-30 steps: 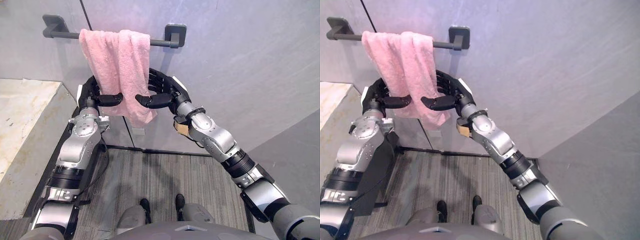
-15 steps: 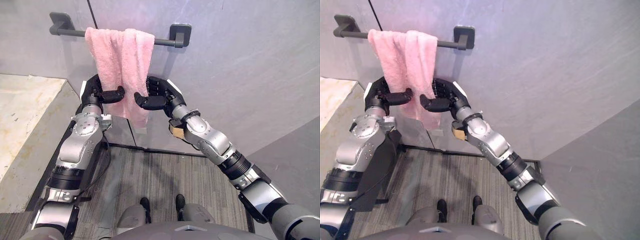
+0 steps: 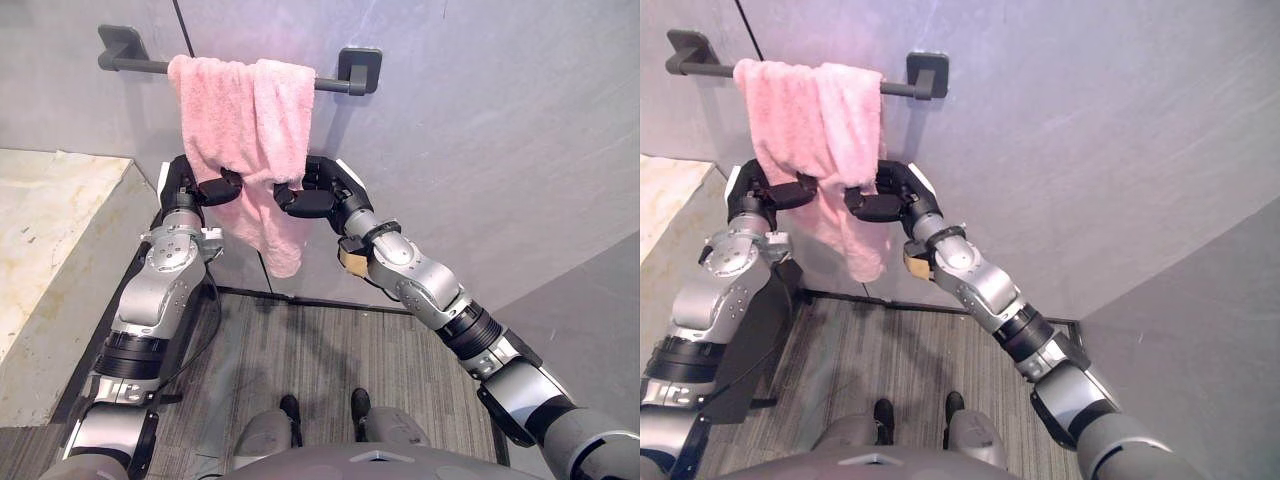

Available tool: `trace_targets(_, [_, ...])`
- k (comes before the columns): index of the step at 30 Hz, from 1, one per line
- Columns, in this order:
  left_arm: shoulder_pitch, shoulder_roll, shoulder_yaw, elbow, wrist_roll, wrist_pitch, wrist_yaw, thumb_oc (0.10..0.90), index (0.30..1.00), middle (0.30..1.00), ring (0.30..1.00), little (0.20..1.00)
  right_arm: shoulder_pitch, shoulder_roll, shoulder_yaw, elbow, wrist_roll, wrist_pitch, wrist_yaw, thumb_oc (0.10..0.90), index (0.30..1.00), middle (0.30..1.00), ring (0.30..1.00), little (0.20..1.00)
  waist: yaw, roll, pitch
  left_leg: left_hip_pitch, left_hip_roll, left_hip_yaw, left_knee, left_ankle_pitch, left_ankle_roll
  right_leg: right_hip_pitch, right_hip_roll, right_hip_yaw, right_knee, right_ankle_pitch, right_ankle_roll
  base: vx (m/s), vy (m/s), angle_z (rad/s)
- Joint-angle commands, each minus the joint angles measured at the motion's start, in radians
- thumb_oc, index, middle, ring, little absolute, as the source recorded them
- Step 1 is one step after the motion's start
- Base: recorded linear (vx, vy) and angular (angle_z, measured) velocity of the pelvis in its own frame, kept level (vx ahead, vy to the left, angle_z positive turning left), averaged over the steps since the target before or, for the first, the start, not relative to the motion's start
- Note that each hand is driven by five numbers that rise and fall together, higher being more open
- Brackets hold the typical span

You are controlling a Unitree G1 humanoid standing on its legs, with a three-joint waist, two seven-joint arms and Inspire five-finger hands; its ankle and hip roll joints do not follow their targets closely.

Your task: Organize the bathroom.

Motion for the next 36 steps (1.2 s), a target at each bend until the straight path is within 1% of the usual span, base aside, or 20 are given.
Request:
trace_targets(1, [-0.097,0.034,0.026,-0.084,0.017,-0.137,0.211,0.400,0.300,0.300,0.300,0.300,-0.113,0.071,-0.028,-0.056,-0.031,-0.145,-0.014,0.400,0.300,0.300,0.300,0.300,0.015,0.008,-0.089,0.111,0.062,0.052,0.000,-0.093,0.037,-0.030,-0.041,0.060,0.026,-0.063,0.097,0.00,0.000,0.00])
trace_targets(2, [-0.089,0.030,0.057,-0.074,0.029,-0.181,0.290,0.400,0.300,0.300,0.300,0.300,-0.110,0.069,-0.030,-0.050,-0.045,-0.145,-0.018,0.400,0.300,0.300,0.300,0.300,0.015,0.006,-0.092,0.112,0.064,0.054,-0.002,-0.093,0.035,-0.030,-0.041,0.058,0.026,-0.063,0.096,0.00,0.000,0.00])
trace_targets(3, [-0.089,0.030,0.057,-0.074,0.029,-0.181,0.290,0.400,0.300,0.300,0.300,0.300,-0.110,0.069,-0.030,-0.050,-0.045,-0.145,-0.018,0.400,0.300,0.300,0.300,0.300,0.015,0.006,-0.092,0.112,0.064,0.054,-0.002,-0.093,0.035,-0.030,-0.041,0.058,0.026,-0.063,0.096,0.00,0.000,0.00])
trace_targets(4, [-0.071,0.024,0.094,-0.077,0.050,-0.231,0.373,0.400,0.300,0.300,0.300,0.300,-0.114,0.066,-0.028,-0.051,-0.067,-0.138,-0.039,0.400,0.300,0.300,0.300,0.300,0.017,0.003,-0.091,0.113,0.064,0.054,-0.004,-0.092,0.035,-0.028,-0.041,0.056,0.023,-0.063,0.094,0.00,0.000,0.00])
trace_targets(6, [-0.063,0.021,0.105,-0.083,0.054,-0.241,0.391,0.400,0.300,0.300,0.300,0.300,-0.113,0.065,-0.027,-0.051,-0.071,-0.135,-0.044,0.400,0.300,0.300,0.300,0.300,0.018,0.002,-0.091,0.113,0.064,0.053,-0.004,-0.092,0.034,-0.027,-0.042,0.054,0.023,-0.063,0.094,0.00,0.000,0.00])
trace_targets(7, [-0.044,0.013,0.134,-0.091,0.055,-0.267,0.426,0.400,0.300,0.300,0.300,0.300,-0.114,0.061,-0.024,-0.046,-0.077,-0.133,-0.059,0.400,0.300,0.300,0.300,0.300,0.021,0.000,-0.090,0.116,0.064,0.054,-0.007,-0.090,0.033,-0.024,-0.042,0.051,0.020,-0.063,0.092,0.00,0.000,0.00])
trace_targets(8, [-0.028,0.010,0.157,-0.100,0.058,-0.278,0.442,0.400,0.300,0.300,0.300,0.300,-0.114,0.057,-0.025,-0.039,-0.080,-0.135,-0.069,0.400,0.300,0.300,0.300,0.300,0.023,-0.001,-0.090,0.117,0.064,0.055,-0.010,-0.089,0.032,-0.021,-0.042,0.047,0.017,-0.062,0.091,0.00,0.000,0.00])
trace_targets(14, [0.006,-0.010,0.178,-0.120,0.080,-0.283,0.459,0.400,0.300,0.300,0.300,0.300,-0.127,0.044,-0.037,-0.021,-0.085,-0.124,-0.085,0.400,0.300,0.300,0.300,0.300,0.029,-0.007,-0.093,0.121,0.066,0.055,-0.018,-0.086,0.032,-0.013,-0.043,0.039,0.013,-0.065,0.089,0.00,-0.017,0.03])
trace_targets(17, [0.008,-0.019,0.178,-0.117,0.091,-0.298,0.478,0.400,0.300,0.300,0.300,0.300,-0.130,0.044,-0.040,-0.010,-0.092,-0.124,-0.088,0.400,0.300,0.300,0.300,0.300,0.029,-0.009,-0.093,0.120,0.067,0.055,-0.015,-0.086,0.032,-0.012,-0.042,0.038,0.013,-0.066,0.088,0.00,-0.024,0.05])
trace_targets(20, [0.010,-0.027,0.180,-0.108,0.095,-0.302,0.502,0.400,0.300,0.300,0.300,0.300,-0.136,0.040,-0.046,0.009,-0.095,-0.123,-0.090,0.400,0.300,0.300,0.300,0.300,0.028,-0.008,-0.094,0.120,0.067,0.055,-0.016,-0.085,0.031,-0.009,-0.040,0.035,0.012,-0.066,0.086,0.00,-0.007,0.01])
trace_targets(23, [0.017,-0.033,0.185,-0.098,0.091,-0.303,0.498,0.400,0.300,0.300,0.300,0.300,-0.136,0.037,-0.052,0.022,-0.090,-0.126,-0.091,0.400,0.300,0.300,0.300,0.300,0.027,-0.008,-0.096,0.121,0.067,0.055,-0.018,-0.082,0.030,-0.006,-0.039,0.036,0.010,-0.068,0.085,0.00,0.000,0.00])
trace_targets(24, [0.018,-0.035,0.186,-0.097,0.092,-0.303,0.497,0.525,0.488,0.488,0.488,0.488,-0.135,0.038,-0.055,0.024,-0.093,-0.128,-0.087,0.458,0.387,0.387,0.387,0.387,0.027,-0.007,-0.096,0.121,0.067,0.055,-0.019,-0.082,0.031,-0.006,-0.039,0.035,0.009,-0.068,0.084,0.00,0.000,0.00])
trace_targets(25, [0.020,-0.035,0.189,-0.098,0.089,-0.300,0.492,0.800,0.900,0.900,0.900,0.900,-0.137,0.037,-0.058,0.025,-0.099,-0.130,-0.086,0.800,0.900,0.900,0.900,0.900,0.027,-0.006,-0.095,0.120,0.068,0.055,-0.017,-0.082,0.030,-0.006,-0.039,0.035,0.010,-0.068,0.083,0.00,0.000,0.00])
trace_targets(36, [0.034,-0.047,0.183,-0.092,0.081,-0.303,0.472,0.800,0.900,0.900,0.900,0.900,-0.146,0.035,-0.058,0.020,-0.112,-0.116,-0.070,0.800,0.900,0.900,0.900,0.900,0.023,-0.005,-0.092,0.120,0.070,0.058,-0.019,-0.080,0.031,-0.008,-0.039,0.041,0.010,-0.066,0.085,0.00,0.000,0.00])
